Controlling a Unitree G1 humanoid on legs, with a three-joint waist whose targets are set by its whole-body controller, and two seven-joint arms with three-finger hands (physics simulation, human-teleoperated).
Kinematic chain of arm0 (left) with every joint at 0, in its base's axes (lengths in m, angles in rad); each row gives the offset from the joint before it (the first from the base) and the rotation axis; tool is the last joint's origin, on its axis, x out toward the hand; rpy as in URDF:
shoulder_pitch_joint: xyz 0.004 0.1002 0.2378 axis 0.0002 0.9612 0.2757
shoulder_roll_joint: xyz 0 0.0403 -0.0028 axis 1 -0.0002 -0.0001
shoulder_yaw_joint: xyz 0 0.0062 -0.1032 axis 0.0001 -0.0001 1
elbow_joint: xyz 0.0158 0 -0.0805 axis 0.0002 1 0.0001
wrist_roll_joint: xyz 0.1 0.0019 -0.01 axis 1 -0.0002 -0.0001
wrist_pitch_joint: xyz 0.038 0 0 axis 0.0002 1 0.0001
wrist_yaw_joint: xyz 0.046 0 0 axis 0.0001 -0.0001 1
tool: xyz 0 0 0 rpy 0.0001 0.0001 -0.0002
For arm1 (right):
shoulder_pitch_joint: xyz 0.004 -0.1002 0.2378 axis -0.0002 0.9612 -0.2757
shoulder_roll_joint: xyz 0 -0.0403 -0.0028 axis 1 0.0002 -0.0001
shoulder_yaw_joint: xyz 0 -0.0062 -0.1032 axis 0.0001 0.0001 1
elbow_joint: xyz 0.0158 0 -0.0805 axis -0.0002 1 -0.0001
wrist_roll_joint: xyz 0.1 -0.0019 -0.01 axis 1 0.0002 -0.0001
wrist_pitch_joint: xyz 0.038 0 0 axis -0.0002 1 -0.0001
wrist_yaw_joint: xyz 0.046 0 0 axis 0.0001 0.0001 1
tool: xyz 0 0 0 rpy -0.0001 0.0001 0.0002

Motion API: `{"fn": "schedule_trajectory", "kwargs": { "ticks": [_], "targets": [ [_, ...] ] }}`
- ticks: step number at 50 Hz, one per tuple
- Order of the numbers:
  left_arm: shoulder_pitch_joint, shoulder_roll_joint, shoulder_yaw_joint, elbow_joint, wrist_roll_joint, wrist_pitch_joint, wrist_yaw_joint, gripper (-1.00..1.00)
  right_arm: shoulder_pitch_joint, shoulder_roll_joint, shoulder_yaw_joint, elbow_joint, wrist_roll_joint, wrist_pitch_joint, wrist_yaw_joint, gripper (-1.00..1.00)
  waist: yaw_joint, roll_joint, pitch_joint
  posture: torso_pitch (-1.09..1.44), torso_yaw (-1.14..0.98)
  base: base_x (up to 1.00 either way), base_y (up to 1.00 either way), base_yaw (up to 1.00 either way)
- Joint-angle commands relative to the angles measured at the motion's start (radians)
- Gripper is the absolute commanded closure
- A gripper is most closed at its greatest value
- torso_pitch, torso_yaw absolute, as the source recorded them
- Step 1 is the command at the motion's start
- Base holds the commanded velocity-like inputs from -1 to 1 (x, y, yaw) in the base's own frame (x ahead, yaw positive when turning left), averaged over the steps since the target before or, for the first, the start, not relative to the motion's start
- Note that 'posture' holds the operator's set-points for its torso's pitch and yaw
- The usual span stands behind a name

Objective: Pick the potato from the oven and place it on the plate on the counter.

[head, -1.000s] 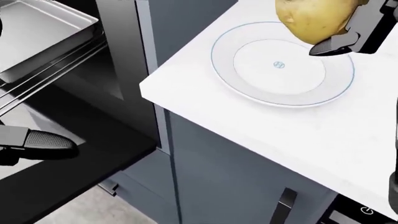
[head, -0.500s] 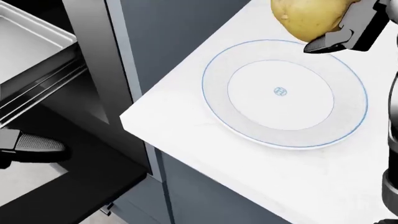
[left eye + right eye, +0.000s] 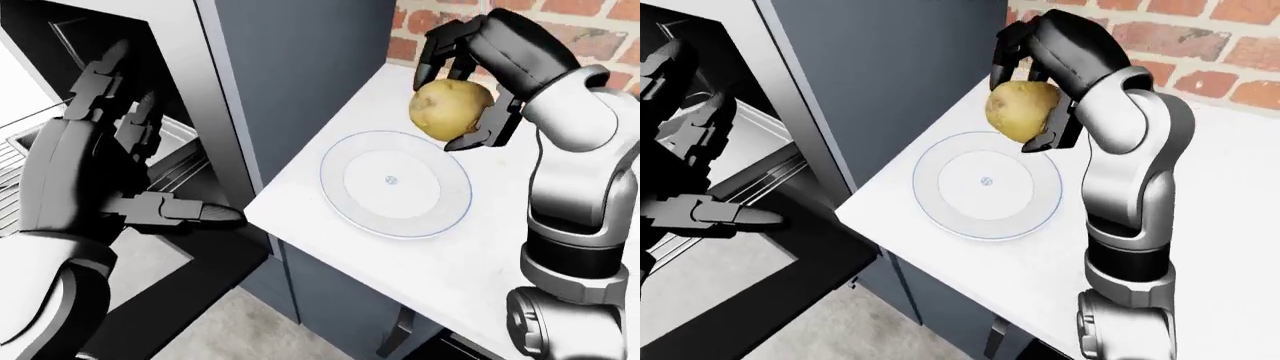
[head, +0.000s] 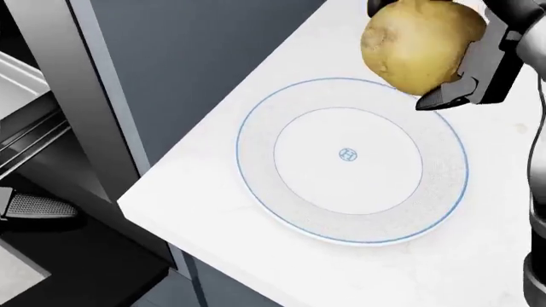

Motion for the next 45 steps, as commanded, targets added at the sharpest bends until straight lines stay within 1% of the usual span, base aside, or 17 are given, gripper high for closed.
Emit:
{"fn": "schedule_trajectory", "kwargs": {
  "ticks": [1, 3, 7, 9, 12, 17, 21, 27, 29, 30, 33, 35, 39, 45],
  "targets": [
    [-0.014, 0.017, 0.022, -0.011, -0.019, -0.035, 0.013, -1.0, -0.012, 0.022, -0.017, -0.026, -0.016, -0.019, 0.003, 0.98, 0.004, 0.007, -0.017, 0.0, 0.0, 0.0, 0.0, 0.0],
    [-0.004, 0.021, 0.031, -0.011, -0.037, -0.042, 0.022, -1.0, -0.007, 0.028, -0.014, -0.033, -0.028, -0.023, 0.025, 0.98, 0.003, 0.004, -0.019, 0.0, 0.0, 0.0, 0.0, 0.0],
    [-0.015, 0.034, 0.031, -0.002, -0.064, -0.041, 0.043, -1.0, 0.005, 0.045, -0.006, -0.035, -0.051, -0.033, 0.056, 0.98, 0.001, -0.003, -0.022, 0.0, 0.0, 0.0, 0.0, 0.0],
    [0.002, 0.039, 0.029, 0.001, -0.069, -0.06, 0.046, -1.0, 0.012, 0.058, -0.002, -0.035, -0.062, -0.034, 0.067, 0.98, 0.001, -0.005, -0.023, 0.0, 0.0, 0.0, 0.0, 0.0],
    [0.009, 0.047, 0.032, 0.005, -0.085, -0.07, 0.058, -1.0, 0.022, 0.075, 0.001, -0.017, -0.07, -0.043, 0.056, 0.98, -0.001, -0.006, -0.025, 0.0, 0.0, 0.0, 0.0, 0.0],
    [0.03, 0.054, 0.02, 0.016, -0.09, -0.101, 0.068, -1.0, 0.031, 0.103, 0.017, -0.039, -0.089, -0.041, 0.076, 0.98, 0.0, -0.009, -0.028, 0.0, 0.0, 0.0, 0.0, 0.0],
    [0.044, 0.059, 0.023, 0.017, -0.095, -0.114, 0.07, -1.0, 0.036, 0.122, 0.027, -0.056, -0.098, -0.046, 0.105, 0.98, -0.001, -0.011, -0.029, 0.0, 0.0, 0.0, 0.0, 0.0],
    [0.057, 0.055, 0.012, 0.018, -0.087, -0.127, 0.071, -1.0, -0.012, 0.118, 0.032, -0.075, -0.088, -0.052, 0.207, 0.98, -0.001, -0.011, -0.027, 0.0, 0.0, 0.0, 0.0, 0.0],
    [0.058, 0.054, 0.013, 0.018, -0.086, -0.127, 0.07, -1.0, -0.016, 0.12, 0.041, -0.1, -0.075, -0.061, 0.269, 0.98, -0.003, -0.008, -0.024, 0.0, 0.0, 0.0, 0.0, 0.0],
    [0.06, 0.054, 0.014, 0.018, -0.085, -0.129, 0.068, -1.0, -0.013, 0.115, 0.048, -0.108, -0.095, -0.068, 0.289, 0.98, -0.003, -0.007, -0.024, 0.0, 0.0, 0.0, 0.0, 0.0],
    [0.061, 0.048, 0.021, 0.016, -0.09, -0.13, 0.069, -1.0, -0.015, 0.149, 0.059, -0.126, -0.109, -0.062, 0.325, 0.98, -0.003, -0.003, -0.021, 0.0, 0.0, 0.0, 0.0, 0.0],
    [0.063, 0.045, 0.018, 0.014, -0.094, -0.132, 0.074, -1.0, 0.0, 0.177, 0.075, -0.135, -0.13, -0.068, 0.322, 0.98, -0.005, -0.001, -0.02, 0.0, 0.0, 0.0, 0.0, 0.0],
    [0.074, 0.051, 0.03, 0.018, -0.099, -0.142, 0.069, -1.0, -0.023, 0.229, 0.102, -0.099, -0.17, -0.074, 0.312, 0.98, -0.007, 0.0, -0.024, 0.0, 0.0, 0.0, 0.0, 0.0],
    [0.099, 0.054, 0.038, 0.024, -0.097, -0.167, 0.059, -1.0, 0.008, 0.277, 0.126, -0.054, -0.217, -0.113, 0.294, 0.98, -0.011, -0.001, -0.032, 0.0, 0.0, 0.0, 0.0, 0.0]
  ]
}}
